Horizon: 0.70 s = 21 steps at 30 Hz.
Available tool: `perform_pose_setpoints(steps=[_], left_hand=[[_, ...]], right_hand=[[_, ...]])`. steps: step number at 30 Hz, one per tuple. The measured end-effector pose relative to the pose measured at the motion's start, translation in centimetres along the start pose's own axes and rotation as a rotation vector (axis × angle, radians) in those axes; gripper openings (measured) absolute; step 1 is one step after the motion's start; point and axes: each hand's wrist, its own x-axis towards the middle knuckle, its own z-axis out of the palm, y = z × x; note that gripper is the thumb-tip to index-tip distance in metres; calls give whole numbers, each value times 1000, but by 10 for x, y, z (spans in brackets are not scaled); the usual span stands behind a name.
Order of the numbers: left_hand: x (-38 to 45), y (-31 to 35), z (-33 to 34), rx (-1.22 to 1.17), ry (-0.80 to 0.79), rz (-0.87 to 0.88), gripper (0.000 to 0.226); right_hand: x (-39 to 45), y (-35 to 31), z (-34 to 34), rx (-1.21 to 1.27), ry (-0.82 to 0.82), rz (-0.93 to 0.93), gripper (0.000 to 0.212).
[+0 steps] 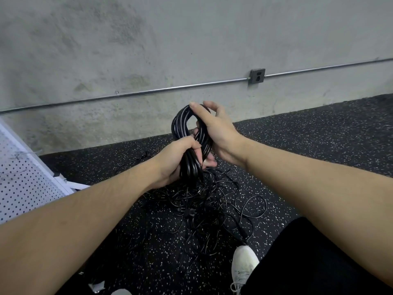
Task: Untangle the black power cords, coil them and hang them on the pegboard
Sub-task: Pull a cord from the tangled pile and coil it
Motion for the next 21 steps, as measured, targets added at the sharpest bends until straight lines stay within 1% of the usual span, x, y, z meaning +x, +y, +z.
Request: perform_pose_setpoints(steps=[1,3,5,7,9,11,14,15,17,19,21], left_hand=[[0,0,0,-64,-19,-13,52],[2,-2,-1,-116,-13,-23,49],[2,-3,-2,-147,12,-18,37],[3,-3,-4,-178,28,-3,30],[4,-2,-8,-201,50,20,30],[4,-1,-11,-232,49,40,30],[6,1,-14,-295,88,26,42],[6,1,-15,-307,100,26,46],[9,1,-16,-320,111,38,49],[11,0,-19,-306,118,34,48],[13,-2,-21,-269,132,24,47]], right_hand=[[0,1,0,-16,4,-2,61],[-1,0,2,-38,-5,3,57],[-1,-3,2,-43,-52,41,41],[-3,-2,-4,-92,-133,109,43],[-5,4,-17,-241,-245,138,36],[-5,12,-33,-468,-400,199,25],[-5,20,-46,-868,-666,243,31],[-5,23,-46,-962,-711,240,29],[-2,28,-47,-1045,-700,219,27],[0,31,-48,-1096,-650,220,33],[1,28,-50,-1237,-615,174,41]])
